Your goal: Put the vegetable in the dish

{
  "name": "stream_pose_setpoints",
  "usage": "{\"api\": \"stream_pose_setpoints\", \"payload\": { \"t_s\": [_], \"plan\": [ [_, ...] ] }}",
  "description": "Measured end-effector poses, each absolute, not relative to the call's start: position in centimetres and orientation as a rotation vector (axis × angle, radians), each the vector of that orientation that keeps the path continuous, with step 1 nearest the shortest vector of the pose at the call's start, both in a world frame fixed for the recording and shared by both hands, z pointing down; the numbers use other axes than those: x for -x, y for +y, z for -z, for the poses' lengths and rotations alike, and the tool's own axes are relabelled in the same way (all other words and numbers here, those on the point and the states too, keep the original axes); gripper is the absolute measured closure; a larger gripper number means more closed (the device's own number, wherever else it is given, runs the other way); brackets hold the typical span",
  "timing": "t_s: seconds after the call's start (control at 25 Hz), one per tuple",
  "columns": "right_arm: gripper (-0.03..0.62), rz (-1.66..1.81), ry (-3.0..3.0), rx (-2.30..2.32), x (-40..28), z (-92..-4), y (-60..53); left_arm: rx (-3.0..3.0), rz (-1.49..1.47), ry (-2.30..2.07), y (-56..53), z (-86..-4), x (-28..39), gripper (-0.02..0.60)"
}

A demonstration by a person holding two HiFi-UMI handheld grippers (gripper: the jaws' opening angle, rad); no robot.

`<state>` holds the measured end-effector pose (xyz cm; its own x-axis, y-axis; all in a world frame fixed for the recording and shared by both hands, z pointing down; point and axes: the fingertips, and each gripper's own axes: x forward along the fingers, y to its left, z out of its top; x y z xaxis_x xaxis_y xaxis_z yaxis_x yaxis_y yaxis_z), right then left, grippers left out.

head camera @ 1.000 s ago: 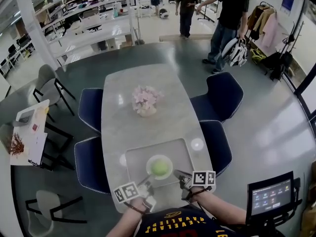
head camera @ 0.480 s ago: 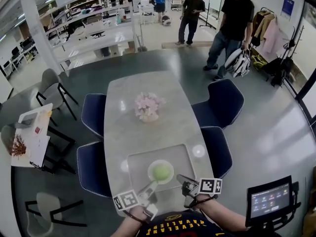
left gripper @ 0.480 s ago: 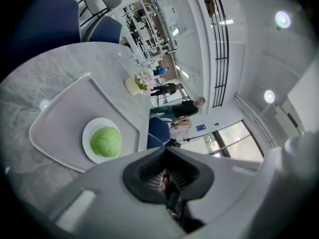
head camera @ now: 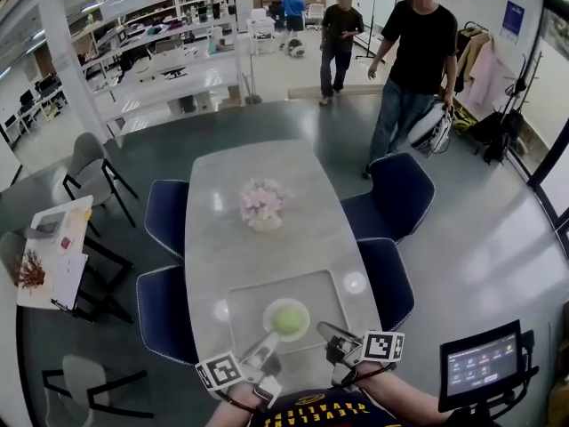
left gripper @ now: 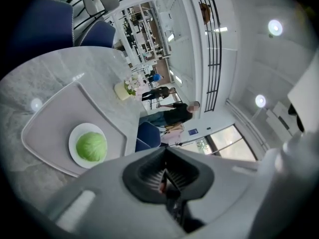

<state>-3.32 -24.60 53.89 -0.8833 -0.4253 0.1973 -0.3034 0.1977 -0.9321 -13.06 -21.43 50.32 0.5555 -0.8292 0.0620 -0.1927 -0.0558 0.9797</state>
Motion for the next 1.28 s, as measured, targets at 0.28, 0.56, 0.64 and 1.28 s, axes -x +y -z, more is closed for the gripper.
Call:
{"api": "stream_pose_setpoints", "payload": {
  "t_s": [0.28, 0.56, 0.64, 1.28],
  "plan": [
    [0.589, 1.688, 2.334, 0.594, 4.2, -50.1, -25.0, -1.572, 0.687, -0.871, -21.7, -48.4, 12.8, 0.58],
    [0.589, 1.686, 2.31, 0.658, 3.6, -49.8, -25.0, -1.564, 0.682, -0.867, -21.7, -48.2, 12.4, 0.58],
    [0.589, 1.675, 2.303, 0.649, 3.8, -49.7, -25.0, -1.543, 0.69, -0.861, -21.6, -48.3, 12.3, 0.58],
    [0.588, 1.653, 2.28, 0.637, 3.7, -49.3, -24.8, -1.538, 0.665, -0.836, -21.5, -48.8, 11.8, 0.58]
  ]
}}
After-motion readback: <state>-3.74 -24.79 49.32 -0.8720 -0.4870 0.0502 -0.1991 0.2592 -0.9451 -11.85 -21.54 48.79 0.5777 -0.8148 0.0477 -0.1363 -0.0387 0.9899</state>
